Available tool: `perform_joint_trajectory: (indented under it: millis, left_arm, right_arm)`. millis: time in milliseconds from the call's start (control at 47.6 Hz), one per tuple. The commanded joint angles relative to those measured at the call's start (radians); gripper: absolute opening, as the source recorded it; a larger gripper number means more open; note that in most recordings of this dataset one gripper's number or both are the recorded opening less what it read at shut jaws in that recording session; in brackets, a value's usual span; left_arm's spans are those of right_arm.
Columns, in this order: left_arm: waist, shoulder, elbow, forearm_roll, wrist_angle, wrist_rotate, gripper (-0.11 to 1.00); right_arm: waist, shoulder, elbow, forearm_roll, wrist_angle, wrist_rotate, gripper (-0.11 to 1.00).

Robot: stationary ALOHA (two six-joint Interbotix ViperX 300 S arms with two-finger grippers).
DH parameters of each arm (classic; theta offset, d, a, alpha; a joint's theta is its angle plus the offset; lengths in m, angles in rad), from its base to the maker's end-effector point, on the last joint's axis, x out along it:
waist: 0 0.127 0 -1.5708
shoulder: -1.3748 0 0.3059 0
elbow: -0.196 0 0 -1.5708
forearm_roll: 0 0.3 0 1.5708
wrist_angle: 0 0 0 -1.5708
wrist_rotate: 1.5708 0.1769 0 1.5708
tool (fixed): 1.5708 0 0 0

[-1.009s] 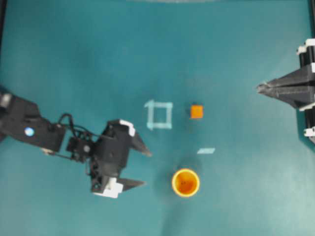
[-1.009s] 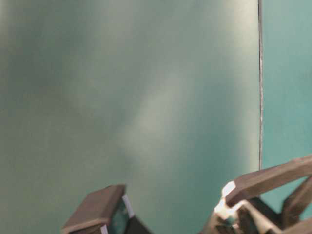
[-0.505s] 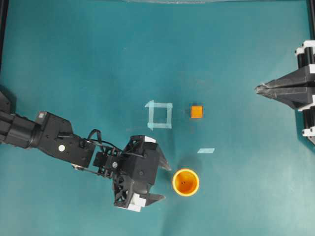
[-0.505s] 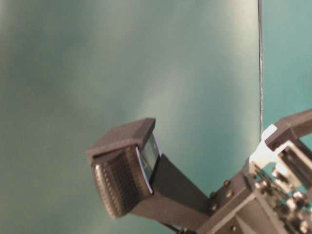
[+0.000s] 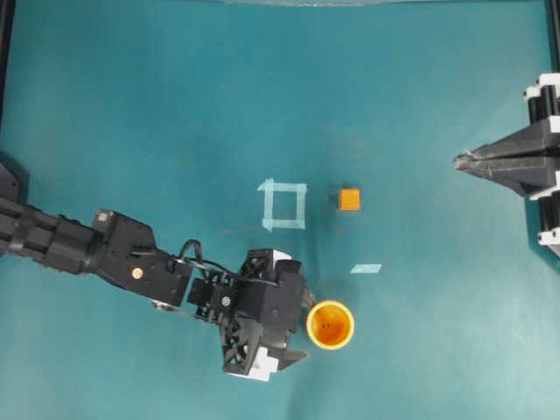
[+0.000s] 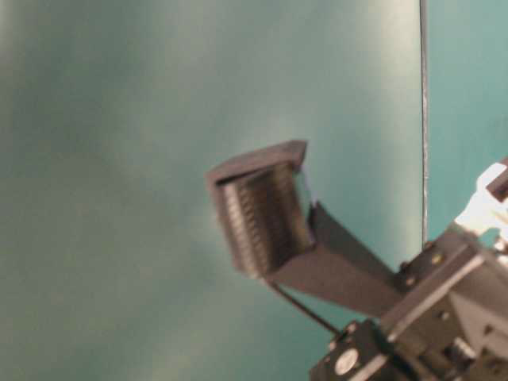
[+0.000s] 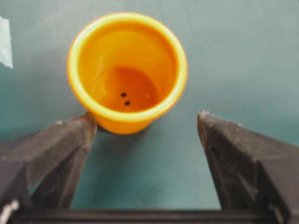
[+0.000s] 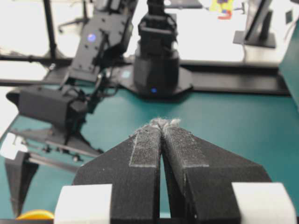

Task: Lift the orange cup with left arm.
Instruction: 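Position the left gripper around the orange cup and close on it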

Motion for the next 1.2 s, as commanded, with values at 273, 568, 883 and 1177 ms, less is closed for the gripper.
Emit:
perform_joint_trajectory:
  millis: [273, 568, 883, 1177]
  left_arm:
    - [0.023, 0.023, -0.066, -0.002, -0.014, -0.002, 0.85]
    - [0.034, 0.043, -0.087, -0.002, -0.054, -0.002, 0.85]
    - [0.025, 0.063, -0.115, -0.002, -0.055, -0.003, 0.85]
    - [0.009, 0.101, -0.156, -0.002, -0.055, -0.002, 0.85]
  right_arm:
    - [0.015, 0.008, -0.031, -0.002, -0.005, 0.002, 0.0]
    - [0.017, 0.008, -0.032, -0.002, -0.005, 0.002, 0.0]
    - [0.017, 0.011, -0.032, -0.002, -0.005, 0.002, 0.0]
    - [0.017, 0.017, -0.032, -0.002, -0.005, 0.002, 0.0]
